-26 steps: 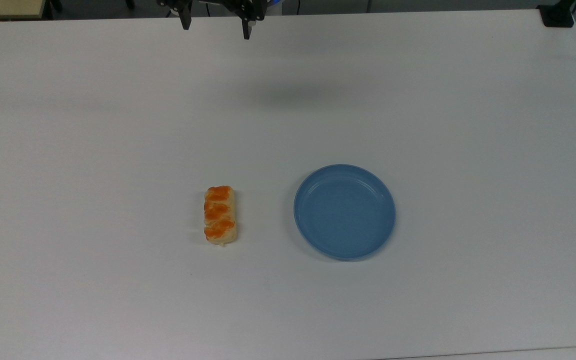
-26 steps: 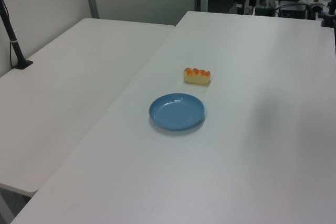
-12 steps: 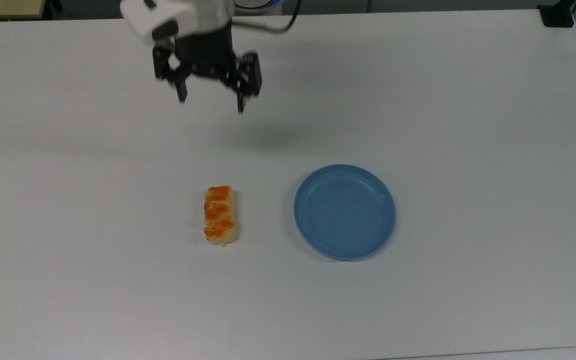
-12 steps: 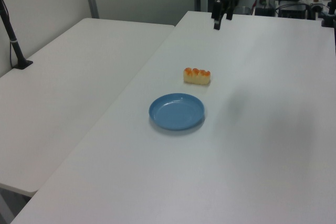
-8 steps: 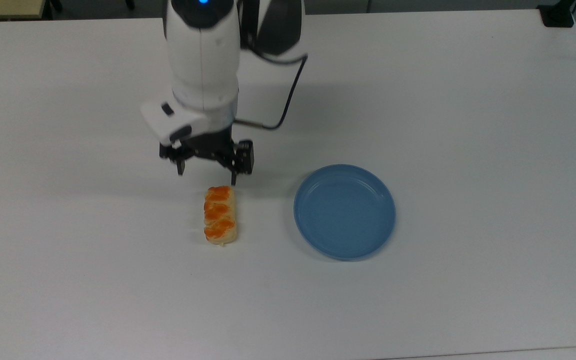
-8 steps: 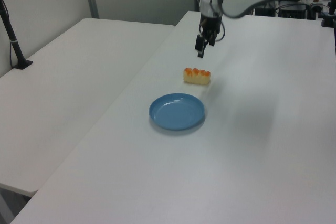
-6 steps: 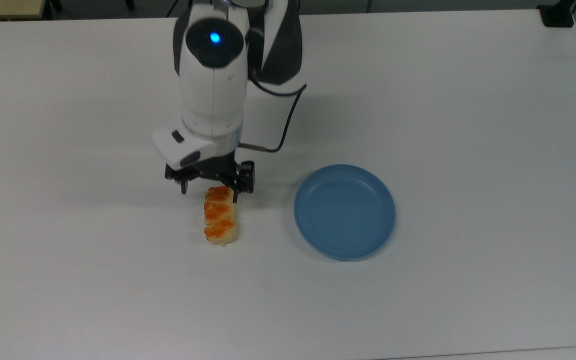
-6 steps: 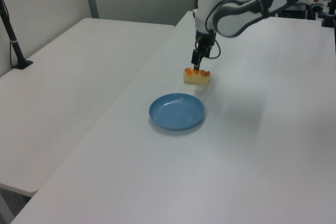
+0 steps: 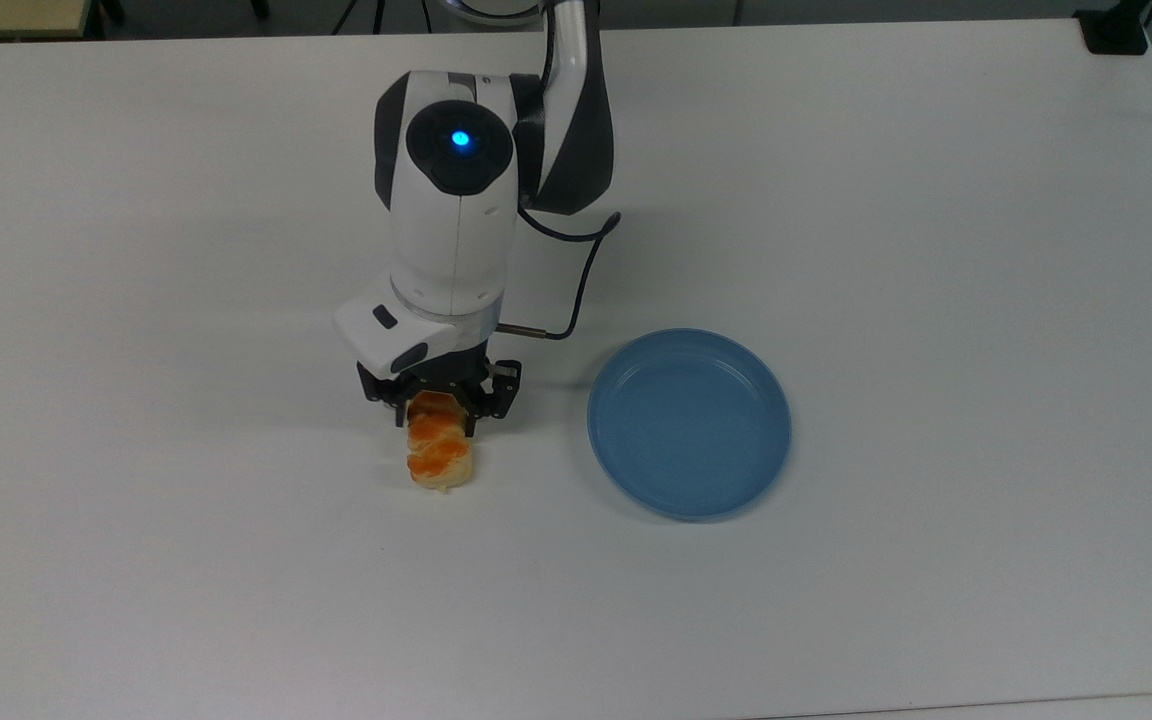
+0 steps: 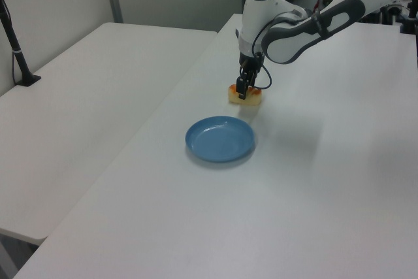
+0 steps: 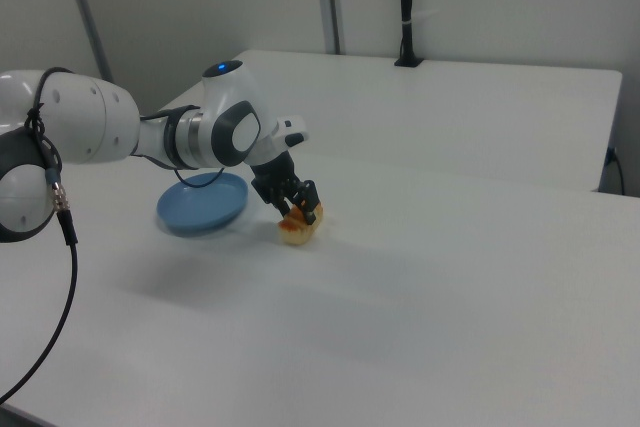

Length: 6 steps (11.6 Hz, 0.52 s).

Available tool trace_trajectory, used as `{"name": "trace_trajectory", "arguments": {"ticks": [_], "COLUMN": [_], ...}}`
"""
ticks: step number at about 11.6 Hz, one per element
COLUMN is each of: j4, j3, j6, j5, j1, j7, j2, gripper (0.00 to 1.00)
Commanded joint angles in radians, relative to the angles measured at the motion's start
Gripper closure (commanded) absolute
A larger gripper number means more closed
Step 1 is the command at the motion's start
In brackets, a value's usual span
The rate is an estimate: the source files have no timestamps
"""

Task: Put the bread onto the plate
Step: 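Close the gripper on the bread piece and lift it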

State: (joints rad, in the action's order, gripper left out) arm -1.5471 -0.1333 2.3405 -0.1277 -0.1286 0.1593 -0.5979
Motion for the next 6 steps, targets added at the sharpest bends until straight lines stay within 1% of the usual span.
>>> {"name": "trace_trajectory", "arguments": {"ticks": [1,2,3,4,5,6], "j4": [0.001,0.001,0.001,-0.002,-0.005,-0.004], "j3": [-0.009,-0.011,-0.011,-0.009,-0.009,-0.009], "j6": [0.022,0.019,0.011,-0.001,-0.053,-0.106], "j5": [-0.009,-0.007,-0.003,-0.001,0.002,0.023], "j1": [-0.016,-0.017,-0.019,-0.028,-0.032,-0.063], "j7": [-0.004,-0.003,-0.003,-0.001,0.0,0.0], "j2": [0.0,0.015,0.032,0.073,0.119,0.156], "gripper": [0.51,0.57,0.59,0.59,0.59,0.58]}}
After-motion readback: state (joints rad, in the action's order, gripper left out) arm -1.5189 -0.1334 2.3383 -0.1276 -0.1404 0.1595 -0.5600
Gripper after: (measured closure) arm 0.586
